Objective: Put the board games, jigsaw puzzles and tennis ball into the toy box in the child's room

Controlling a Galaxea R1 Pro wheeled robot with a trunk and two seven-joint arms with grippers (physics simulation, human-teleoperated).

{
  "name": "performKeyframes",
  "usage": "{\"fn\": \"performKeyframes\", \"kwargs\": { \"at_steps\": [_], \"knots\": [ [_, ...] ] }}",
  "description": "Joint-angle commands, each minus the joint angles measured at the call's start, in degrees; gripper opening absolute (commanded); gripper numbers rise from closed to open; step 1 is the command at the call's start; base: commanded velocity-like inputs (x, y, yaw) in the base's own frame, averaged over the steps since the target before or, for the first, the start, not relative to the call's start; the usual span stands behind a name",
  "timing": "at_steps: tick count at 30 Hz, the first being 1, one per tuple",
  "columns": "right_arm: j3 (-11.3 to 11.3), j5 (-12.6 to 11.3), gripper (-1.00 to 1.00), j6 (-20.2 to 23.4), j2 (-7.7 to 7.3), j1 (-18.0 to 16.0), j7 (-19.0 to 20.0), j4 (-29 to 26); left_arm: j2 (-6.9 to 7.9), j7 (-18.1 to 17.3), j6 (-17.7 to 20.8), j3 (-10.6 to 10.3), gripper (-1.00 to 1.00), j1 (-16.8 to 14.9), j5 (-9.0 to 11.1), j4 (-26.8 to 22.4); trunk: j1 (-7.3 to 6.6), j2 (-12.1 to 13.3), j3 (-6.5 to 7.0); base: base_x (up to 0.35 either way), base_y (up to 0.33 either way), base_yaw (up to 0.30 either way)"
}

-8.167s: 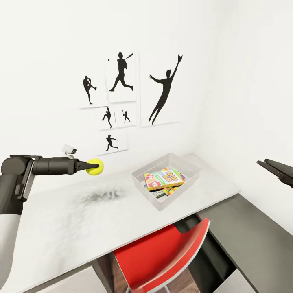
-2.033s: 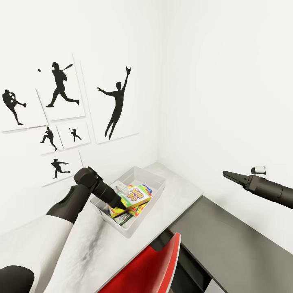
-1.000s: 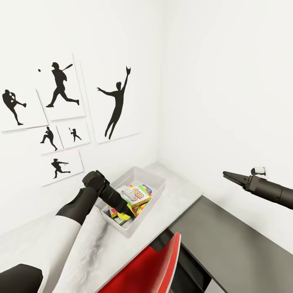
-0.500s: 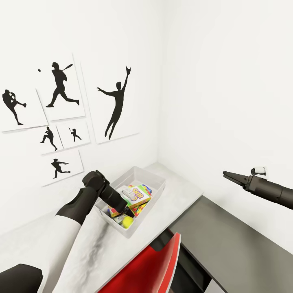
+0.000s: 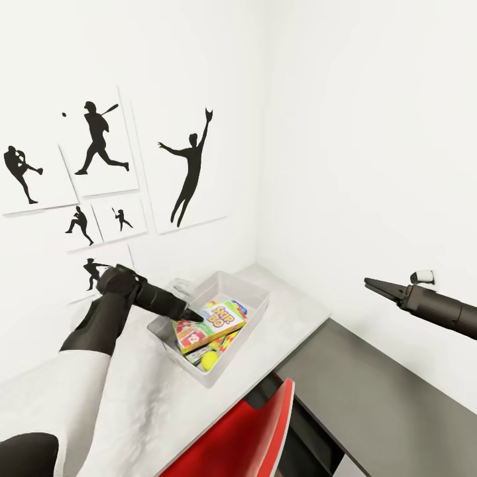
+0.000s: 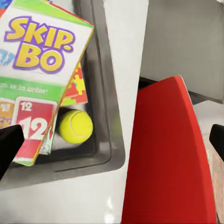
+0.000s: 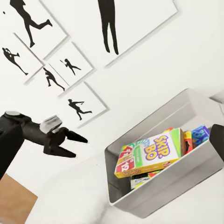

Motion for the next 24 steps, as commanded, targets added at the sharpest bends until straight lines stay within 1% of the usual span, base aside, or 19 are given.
{"fn": "performKeyframes", "kwargs": {
  "at_steps": [1, 2, 3, 4, 5, 6, 7, 9, 11, 12, 13, 14, 15, 16, 17, 18, 19, 20, 24],
  "knots": [
    [-0.03, 0.15, 1.0, 0.19, -0.01, -0.07, 0.3, -0.02, 0.58, -0.57, 0.47, 2.11, 1.0, -0.06, -0.46, -1.07, 0.04, -0.13, -0.14, 0.0, 0.0, 0.0],
    [-0.01, 0.05, 1.0, 0.19, -0.03, -0.07, 0.33, -0.04, 1.31, -0.57, 0.41, 3.81, 1.0, -0.06, -0.18, -1.82, 0.04, -0.13, -0.14, 0.0, 0.0, 0.0],
    [0.0, 0.0, 1.0, 0.19, -0.04, -0.05, 0.34, -0.05, 1.72, -0.57, 0.38, 4.56, 1.0, -0.06, 0.12, -2.12, 0.04, -0.13, -0.14, 0.0, 0.0, 0.0],
    [-0.01, -0.1, 1.0, 0.19, -0.08, 0.1, 0.36, -0.07, 2.6, -0.57, 0.32, 5.94, 1.0, -0.06, 1.11, -2.55, 0.04, -0.13, -0.14, 0.0, 0.0, 0.0],
    [-0.03, -0.18, 1.0, 0.19, -0.12, 0.28, 0.41, -0.07, 3.6, -0.57, 0.29, 7.23, 1.0, -0.06, 2.8, -2.83, 0.04, -0.13, -0.14, 0.0, 0.0, 0.0],
    [-0.04, -0.23, 1.0, 0.19, -0.15, 0.43, 0.5, -0.07, 4.79, -0.57, 0.26, 8.55, 1.0, -0.06, 5.21, -3.01, 0.04, -0.13, -0.14, 0.0, 0.0, 0.0],
    [-0.04, -0.26, 1.0, 0.19, -0.15, 0.49, 0.53, -0.09, 5.5, -0.57, 0.27, 9.19, 1.0, -0.06, 6.71, -3.07, 0.04, -0.13, -0.14, 0.0, 0.0, 0.0],
    [-0.05, -0.34, 1.0, 0.19, -0.18, 0.69, 0.71, -0.13, 9.01, -0.57, 0.28, 11.29, 1.0, -0.03, 13.93, -3.12, 0.04, -0.13, -0.14, 0.0, 0.0, 0.0],
    [0.0, -0.42, 1.0, 0.19, -0.15, 0.82, 0.86, -0.25, 13.16, -0.57, 0.29, 12.34, 1.0, 0.14, 21.76, -2.52, 0.04, -0.13, -0.12, -0.034, 0.0, 0.0],
    [0.0, -0.43, 1.0, 0.19, -0.14, 0.85, 0.89, -0.3, 14.13, -0.57, 0.29, 12.48, 1.0, 0.26, 23.59, -2.3, 0.04, -0.13, -0.09, -0.069, 0.0, -0.005],
    [0.01, -0.45, 1.0, 0.19, -0.13, 0.9, 0.93, -0.43, 15.89, -0.57, 0.29, 12.7, 1.0, 0.74, 27.02, -1.81, 0.04, -0.13, -0.04, -0.116, 0.0, -0.025],
    [0.04, -0.47, 1.0, 0.19, -0.09, 0.93, 0.95, -0.55, 17.32, -0.57, 0.29, 12.86, 1.0, 1.39, 30.11, -1.44, 0.04, -0.13, 0.03, -0.158, 0.006, -0.042],
    [0.05, -0.47, 1.0, 0.19, -0.07, 0.94, 0.96, -0.6, 17.95, -0.57, 0.29, 12.92, 1.0, 1.73, 31.51, -1.3, 0.04, -0.13, 0.1, -0.193, 0.03, -0.053],
    [0.08, -0.48, 1.0, 0.19, -0.05, 0.96, 0.98, -0.66, 19.0, -0.57, 0.29, 13.01, 1.0, 2.36, 33.99, -1.11, 0.04, -0.13, 0.18, -0.211, 0.043, -0.057],
    [0.09, -0.48, 1.0, 0.19, -0.04, 0.97, 1.0, -0.7, 19.82, -0.57, 0.29, 13.06, 1.0, 2.96, 35.98, -0.99, 0.04, -0.13, 0.25, -0.229, 0.056, -0.049],
    [0.08, -0.48, 1.0, 0.19, -0.03, 0.97, 1.03, -0.73, 20.46, -0.57, 0.29, 13.09, 1.0, 3.49, 37.44, -0.91, 0.04, -0.13, 0.29, -0.197, 0.041, -0.032],
    [0.07, -0.48, 1.0, 0.19, -0.03, 0.98, 1.06, -0.74, 20.71, -0.57, 0.29, 13.11, 1.0, 3.73, 37.97, -0.89, 0.04, -0.13, 0.32, -0.165, 0.033, -0.025],
    [0.08, -0.49, 1.0, 0.19, -0.02, 0.98, 1.67, -0.77, 21.46, -0.57, 0.29, 13.14, 1.0, 4.56, 39.65, -0.79, 0.04, -0.13, 0.33, -0.043, 0.009, -0.007],
    [0.05, -0.49, 1.0, 0.19, -0.02, 0.97, 2.13, -0.77, 21.58, -0.57, 0.29, 13.15, 1.0, 4.76, 40.08, -0.76, 0.04, -0.13, 0.35, -0.023, 0.005, -0.004]
  ]
}}
